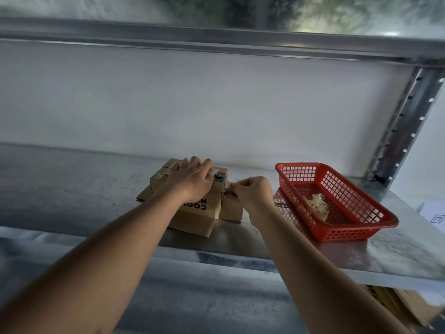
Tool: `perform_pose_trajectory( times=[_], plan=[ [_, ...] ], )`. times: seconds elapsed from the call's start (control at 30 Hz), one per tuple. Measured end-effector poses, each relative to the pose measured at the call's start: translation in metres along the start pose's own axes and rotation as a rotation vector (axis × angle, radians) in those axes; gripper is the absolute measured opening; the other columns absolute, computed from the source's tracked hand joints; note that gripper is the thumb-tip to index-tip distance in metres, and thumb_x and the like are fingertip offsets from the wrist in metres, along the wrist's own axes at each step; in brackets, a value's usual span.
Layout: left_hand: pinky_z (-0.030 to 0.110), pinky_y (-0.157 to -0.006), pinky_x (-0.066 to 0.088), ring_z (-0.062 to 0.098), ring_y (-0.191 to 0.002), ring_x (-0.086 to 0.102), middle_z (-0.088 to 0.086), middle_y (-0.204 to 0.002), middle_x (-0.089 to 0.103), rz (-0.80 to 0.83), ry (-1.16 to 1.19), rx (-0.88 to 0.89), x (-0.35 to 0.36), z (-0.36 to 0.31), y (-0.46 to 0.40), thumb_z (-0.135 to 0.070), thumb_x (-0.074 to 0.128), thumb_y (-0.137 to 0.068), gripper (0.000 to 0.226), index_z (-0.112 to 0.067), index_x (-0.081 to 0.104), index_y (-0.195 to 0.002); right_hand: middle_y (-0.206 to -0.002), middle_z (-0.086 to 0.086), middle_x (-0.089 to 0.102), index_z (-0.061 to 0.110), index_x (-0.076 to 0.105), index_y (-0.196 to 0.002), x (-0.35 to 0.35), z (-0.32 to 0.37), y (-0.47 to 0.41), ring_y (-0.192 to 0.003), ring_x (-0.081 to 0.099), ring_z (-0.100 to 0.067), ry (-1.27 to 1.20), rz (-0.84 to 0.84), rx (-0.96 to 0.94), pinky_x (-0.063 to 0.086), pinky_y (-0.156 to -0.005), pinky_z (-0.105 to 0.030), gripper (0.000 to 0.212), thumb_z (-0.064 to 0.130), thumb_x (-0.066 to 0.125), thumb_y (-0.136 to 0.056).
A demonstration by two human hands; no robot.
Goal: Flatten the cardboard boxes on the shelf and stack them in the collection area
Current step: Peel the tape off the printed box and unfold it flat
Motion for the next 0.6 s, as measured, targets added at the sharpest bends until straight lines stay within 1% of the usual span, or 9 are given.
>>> perform_pose_trajectory(
  times=[0.07, 0.1, 0.13, 0.2, 0.3, 0.4, 0.47, 0.53, 0.6],
  plan=[
    [0.055, -0.117, 0.024, 0.036, -0.138, 0.037, 0.006, -0.140, 0.043, 0.003, 0.002, -0.009, 0.000, 0.000, 0.001, -0.043, 0.018, -0.109, 0.028, -0.031, 0.041, -0.119, -0.065, -0.014, 0.073, 0.001, 0.066, -0.056, 0.000, 0.012, 0.003, -0.076, 0.075, -0.039, 0.145, -0.085, -0.135, 0.061, -0.063, -0.054, 0.028, 0.003, 0.072, -0.083],
    [0.055, -0.118, 0.023, 0.036, -0.139, 0.036, 0.006, -0.140, 0.043, 0.002, 0.001, -0.010, 0.000, -0.001, 0.001, -0.043, 0.019, -0.108, 0.027, -0.031, 0.041, -0.118, -0.066, -0.018, 0.072, -0.002, 0.064, -0.057, 0.001, 0.016, 0.004, -0.074, 0.074, -0.040, 0.183, -0.116, -0.181, 0.060, -0.058, -0.055, 0.026, 0.002, 0.070, -0.082],
    [0.055, -0.118, 0.023, 0.036, -0.139, 0.036, 0.006, -0.139, 0.043, -0.001, -0.002, -0.007, 0.000, -0.001, 0.001, -0.043, 0.020, -0.109, 0.026, -0.032, 0.041, -0.118, -0.069, -0.019, 0.072, -0.003, 0.065, -0.060, 0.001, 0.018, 0.004, -0.073, 0.073, -0.040, 0.200, -0.141, -0.207, 0.059, -0.056, -0.055, 0.021, 0.001, 0.069, -0.081],
    [0.055, -0.117, 0.024, 0.034, -0.137, 0.038, 0.004, -0.138, 0.044, -0.010, -0.002, 0.011, 0.000, 0.000, 0.004, -0.044, 0.021, -0.109, 0.026, -0.032, 0.042, -0.118, -0.068, -0.014, 0.072, 0.003, 0.068, -0.062, 0.000, 0.016, 0.001, -0.068, 0.074, -0.035, 0.149, -0.173, -0.198, 0.061, -0.060, -0.053, 0.018, 0.002, 0.073, -0.080],
    [0.054, -0.116, 0.026, 0.030, -0.133, 0.041, 0.002, -0.138, 0.045, -0.021, -0.003, 0.043, 0.000, 0.000, 0.006, -0.046, 0.019, -0.109, 0.031, -0.032, 0.043, -0.123, -0.072, -0.004, 0.074, 0.017, 0.068, -0.065, -0.001, 0.013, -0.007, -0.072, 0.075, -0.027, 0.071, -0.183, -0.165, 0.064, -0.069, -0.048, 0.023, 0.005, 0.081, -0.081],
    [0.054, -0.115, 0.027, 0.030, -0.132, 0.042, 0.003, -0.139, 0.045, -0.019, -0.012, 0.045, 0.000, -0.001, 0.005, -0.047, 0.019, -0.108, 0.033, -0.033, 0.043, -0.127, -0.078, -0.004, 0.073, 0.017, 0.069, -0.069, 0.002, 0.016, -0.012, -0.078, 0.074, -0.027, 0.094, -0.173, -0.181, 0.064, -0.069, -0.047, 0.023, 0.001, 0.080, -0.081],
    [0.055, -0.115, 0.028, 0.031, -0.131, 0.043, 0.003, -0.139, 0.045, -0.022, -0.019, 0.040, 0.000, 0.000, 0.005, -0.046, 0.019, -0.108, 0.032, -0.033, 0.043, -0.125, -0.078, -0.002, 0.072, 0.017, 0.068, -0.071, -0.001, 0.024, -0.010, -0.078, 0.074, -0.023, 0.142, -0.198, -0.236, 0.064, -0.068, -0.046, 0.025, -0.004, 0.076, -0.083],
    [0.055, -0.113, 0.030, 0.032, -0.129, 0.044, 0.004, -0.137, 0.046, -0.034, -0.027, 0.034, 0.001, 0.000, 0.004, -0.046, 0.020, -0.107, 0.030, -0.033, 0.041, -0.124, -0.074, 0.002, 0.072, 0.016, 0.066, -0.074, -0.013, 0.041, -0.009, -0.074, 0.074, -0.017, 0.159, -0.248, -0.322, 0.064, -0.065, -0.044, 0.026, -0.008, 0.068, -0.085],
    [0.056, -0.111, 0.031, 0.034, -0.128, 0.045, 0.006, -0.135, 0.045, -0.037, -0.012, 0.009, 0.001, 0.001, 0.003, -0.044, 0.018, -0.107, 0.027, -0.033, 0.037, -0.122, -0.072, 0.003, 0.072, 0.014, 0.066, -0.077, -0.024, 0.063, -0.010, -0.065, 0.075, -0.011, 0.129, -0.241, -0.364, 0.065, -0.062, -0.039, 0.023, -0.004, 0.073, -0.089]
  ],
)
Point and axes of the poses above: each hand's wrist, its own y-axis away from the middle knuckle, its own x-axis out of the palm, z = x × y, the point moved 7 cm from there along -y, towards the middle knuckle
